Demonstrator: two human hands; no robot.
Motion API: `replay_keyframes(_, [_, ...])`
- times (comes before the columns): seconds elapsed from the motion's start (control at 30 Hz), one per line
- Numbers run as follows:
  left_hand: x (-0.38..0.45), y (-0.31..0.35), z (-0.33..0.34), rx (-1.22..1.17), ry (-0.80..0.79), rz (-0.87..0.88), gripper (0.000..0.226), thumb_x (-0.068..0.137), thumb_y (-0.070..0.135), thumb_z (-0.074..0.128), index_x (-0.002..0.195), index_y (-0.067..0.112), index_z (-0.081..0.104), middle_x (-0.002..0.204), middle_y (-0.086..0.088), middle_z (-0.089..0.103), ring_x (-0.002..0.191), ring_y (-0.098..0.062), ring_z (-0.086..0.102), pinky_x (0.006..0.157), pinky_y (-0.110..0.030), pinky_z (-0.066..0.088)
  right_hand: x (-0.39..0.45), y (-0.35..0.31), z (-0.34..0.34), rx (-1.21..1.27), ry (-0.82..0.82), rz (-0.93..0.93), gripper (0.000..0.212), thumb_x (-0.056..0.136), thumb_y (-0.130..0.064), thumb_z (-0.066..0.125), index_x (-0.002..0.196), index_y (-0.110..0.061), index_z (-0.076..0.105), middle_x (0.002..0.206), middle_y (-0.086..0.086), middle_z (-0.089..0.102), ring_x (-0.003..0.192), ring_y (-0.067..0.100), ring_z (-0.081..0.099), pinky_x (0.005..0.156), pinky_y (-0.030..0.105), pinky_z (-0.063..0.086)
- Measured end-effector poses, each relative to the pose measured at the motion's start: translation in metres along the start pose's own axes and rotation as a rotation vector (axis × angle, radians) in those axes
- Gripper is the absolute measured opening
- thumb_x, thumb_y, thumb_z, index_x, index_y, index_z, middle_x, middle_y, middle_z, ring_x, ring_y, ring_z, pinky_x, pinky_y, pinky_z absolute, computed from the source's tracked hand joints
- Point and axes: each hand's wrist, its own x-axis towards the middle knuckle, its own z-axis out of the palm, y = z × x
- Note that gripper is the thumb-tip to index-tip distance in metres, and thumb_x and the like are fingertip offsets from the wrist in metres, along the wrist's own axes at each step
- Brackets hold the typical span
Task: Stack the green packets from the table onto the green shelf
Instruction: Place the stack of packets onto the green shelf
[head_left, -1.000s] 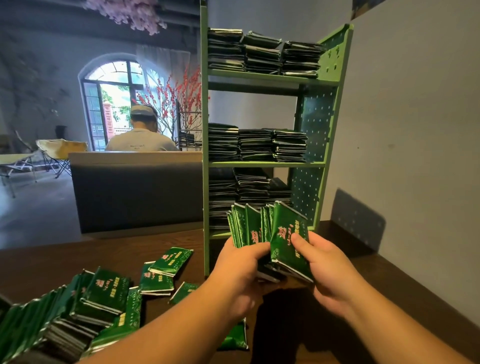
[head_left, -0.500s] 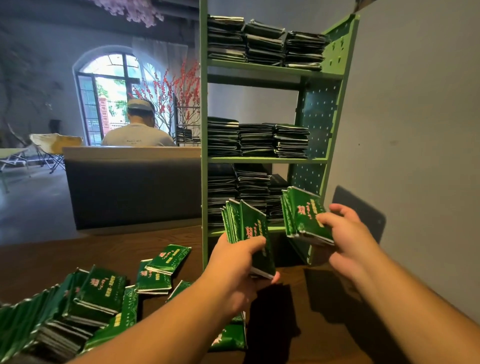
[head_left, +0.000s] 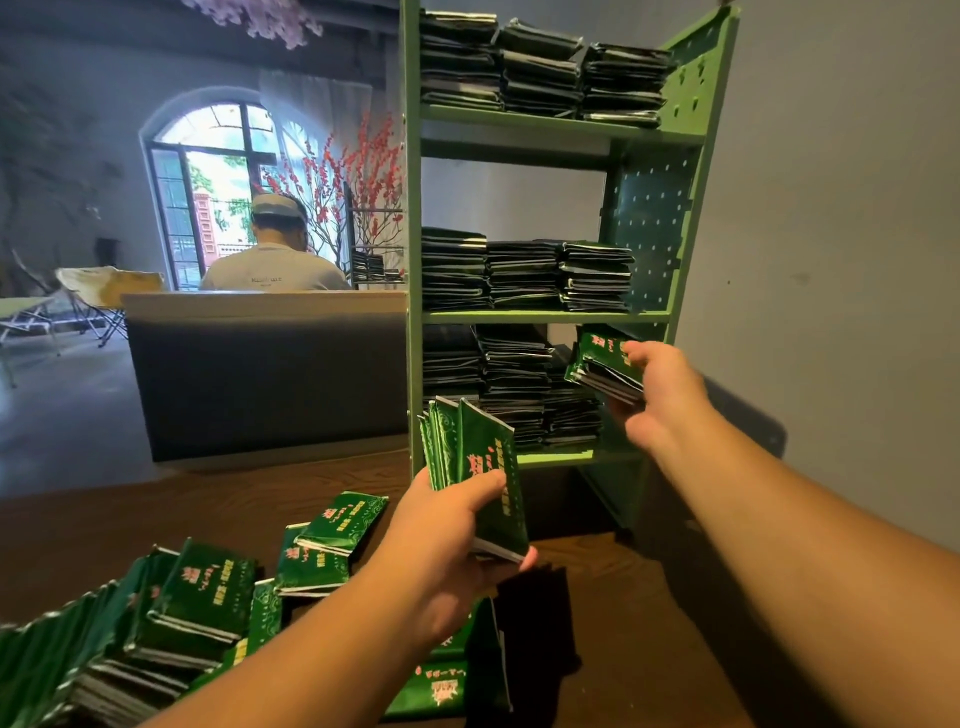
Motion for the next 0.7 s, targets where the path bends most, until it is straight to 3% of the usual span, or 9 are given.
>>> replay_keyframes(0.07, [-0.002,0.001,-0.003,0.003,-0.006,-0.002,0.028,0.094,0.005,0.066,0.118,0.016,0.058,0.118,-0.023,0.06,0.105,-0.043,0.06,0.081,-0.06,0.059,0.006,0.002,0.007,-0.038,-0.005,-0.039,0.03,0.09,-0.007,0.057,0.111,-0.027,0.064,0.115,0.01,0.061,0.102,0.032,0.063,0.079,0.04,0.056])
replay_keyframes(0.2, [0.001,0.001,-0.011,0.008,-0.012,-0.002,0.029,0.093,0.005,0.066,0.119,0.015,0.06,0.117,-0.024,0.061,0.101,-0.042,0.061,0.079,-0.058,0.059,0.018,0.004,0.016,-0.041,0.054,-0.061,0.047,0.078,-0.002,0.066,0.118,-0.024,0.054,0.118,0.011,0.056,0.107,0.036,0.061,0.093,0.054,0.055])
replay_keyframes(0.33, [0.002,0.001,-0.018,0.02,0.006,0.005,0.028,0.093,0.004,0.066,0.118,0.015,0.062,0.115,-0.023,0.063,0.101,-0.042,0.062,0.08,-0.06,0.059,0.028,0.012,0.018,0.001,0.13,-0.043,0.025,0.078,-0.006,0.076,0.092,-0.017,0.057,0.115,0.013,0.064,0.106,0.037,0.065,0.094,0.052,0.057])
replay_keyframes(0.47, [0.003,0.003,-0.023,0.021,0.03,0.011,0.027,0.092,0.004,0.066,0.116,0.016,0.063,0.115,-0.022,0.063,0.103,-0.042,0.061,0.08,-0.062,0.059,0.031,0.018,0.024,-0.005,0.167,-0.071,0.041,0.082,-0.009,0.078,0.119,-0.012,0.062,0.122,0.009,0.064,0.112,0.032,0.064,0.098,0.051,0.055])
replay_keyframes(0.57, [0.003,0.004,-0.026,0.025,0.036,0.013,0.025,0.093,0.004,0.066,0.114,0.015,0.063,0.113,-0.021,0.063,0.102,-0.041,0.062,0.083,-0.064,0.058,0.034,0.021,0.029,-0.069,0.2,-0.113,0.044,0.087,-0.01,0.075,0.127,-0.012,0.059,0.126,0.004,0.061,0.116,0.026,0.06,0.101,0.042,0.052])
replay_keyframes(0.7, [0.003,0.004,-0.031,0.034,0.044,0.002,0.024,0.093,0.003,0.066,0.114,0.014,0.062,0.113,-0.022,0.063,0.103,-0.042,0.062,0.083,-0.066,0.056,0.032,0.016,0.038,-0.098,0.212,-0.152,0.061,0.088,-0.014,0.071,0.145,-0.012,0.047,0.121,0.002,0.058,0.11,0.023,0.058,0.088,0.037,0.05])
